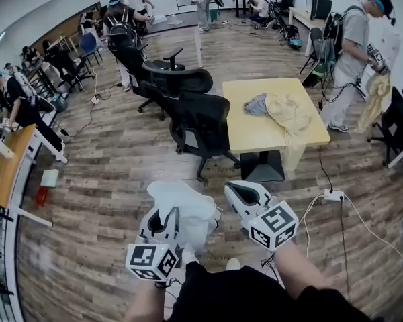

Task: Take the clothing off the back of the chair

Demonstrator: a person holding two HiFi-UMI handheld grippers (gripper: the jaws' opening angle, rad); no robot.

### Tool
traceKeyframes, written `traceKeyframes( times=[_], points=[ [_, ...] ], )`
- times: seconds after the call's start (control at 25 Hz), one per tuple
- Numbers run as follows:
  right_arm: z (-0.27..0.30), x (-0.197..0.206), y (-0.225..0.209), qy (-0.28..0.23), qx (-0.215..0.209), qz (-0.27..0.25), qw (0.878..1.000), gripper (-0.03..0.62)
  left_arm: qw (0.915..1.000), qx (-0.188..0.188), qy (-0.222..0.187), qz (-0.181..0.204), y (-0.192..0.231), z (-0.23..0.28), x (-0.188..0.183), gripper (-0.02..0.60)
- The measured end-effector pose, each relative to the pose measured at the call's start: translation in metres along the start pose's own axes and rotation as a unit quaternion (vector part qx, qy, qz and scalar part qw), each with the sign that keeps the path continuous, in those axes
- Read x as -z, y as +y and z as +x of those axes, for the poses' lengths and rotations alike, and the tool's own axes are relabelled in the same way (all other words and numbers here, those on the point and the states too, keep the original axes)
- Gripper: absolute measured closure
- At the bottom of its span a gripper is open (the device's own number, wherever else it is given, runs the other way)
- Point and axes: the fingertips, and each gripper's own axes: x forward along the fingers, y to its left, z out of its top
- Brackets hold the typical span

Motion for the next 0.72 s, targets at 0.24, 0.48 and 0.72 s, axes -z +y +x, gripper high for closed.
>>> traceKeyframes(
  times=[0.24,0.48,0.72],
  points=[
    [0.0,-0.002,0.0,-0.001,-0.005,0.0,1.0,0.582,1.0,-0.001,-0.002,0.002,-0.001,-0.001,-0.005,0.524],
    [0.005,0.002,-0.001,0.0,-0.007,0.003,1.0,0.582,1.0,-0.002,0.0,0.004,0.002,0.002,-0.005,0.523],
    [0.009,0.006,-0.001,0.004,-0.007,0.006,1.0,0.582,1.0,-0.001,0.004,0.002,0.007,0.003,-0.003,0.523]
  ],
)
